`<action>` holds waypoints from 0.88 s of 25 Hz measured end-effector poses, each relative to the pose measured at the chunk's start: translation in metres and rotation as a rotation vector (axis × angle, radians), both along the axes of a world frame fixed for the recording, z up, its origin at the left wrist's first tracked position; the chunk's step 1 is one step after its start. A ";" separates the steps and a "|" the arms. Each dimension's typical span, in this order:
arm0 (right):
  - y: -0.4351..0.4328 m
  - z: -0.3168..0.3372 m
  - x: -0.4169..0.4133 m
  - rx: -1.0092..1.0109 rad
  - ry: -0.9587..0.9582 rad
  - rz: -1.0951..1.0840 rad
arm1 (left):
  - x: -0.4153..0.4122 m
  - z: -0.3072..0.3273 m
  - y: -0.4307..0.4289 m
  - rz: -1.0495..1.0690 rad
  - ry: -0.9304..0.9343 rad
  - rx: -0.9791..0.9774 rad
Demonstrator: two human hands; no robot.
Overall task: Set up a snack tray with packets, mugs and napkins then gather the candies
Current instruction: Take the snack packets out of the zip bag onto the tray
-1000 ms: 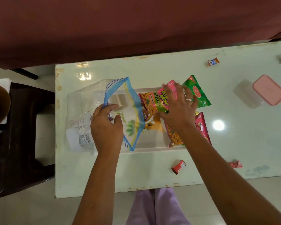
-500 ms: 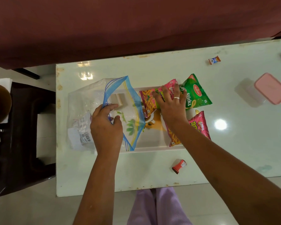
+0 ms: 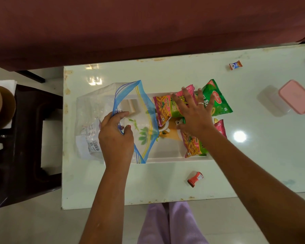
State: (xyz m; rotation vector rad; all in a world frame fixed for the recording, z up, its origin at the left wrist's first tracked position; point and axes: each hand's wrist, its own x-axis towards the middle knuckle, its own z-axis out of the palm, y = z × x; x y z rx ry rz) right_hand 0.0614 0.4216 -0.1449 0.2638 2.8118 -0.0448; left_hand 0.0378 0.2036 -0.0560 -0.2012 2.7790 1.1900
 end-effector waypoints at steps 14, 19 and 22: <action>0.030 -0.002 0.010 0.152 -0.045 0.081 | 0.007 0.003 0.000 -0.021 -0.011 -0.003; 0.012 0.002 0.031 0.073 0.108 -0.049 | 0.010 0.005 0.001 -0.021 -0.020 -0.015; -0.012 0.004 0.065 0.073 0.273 -0.015 | 0.011 0.007 0.001 -0.015 -0.027 -0.006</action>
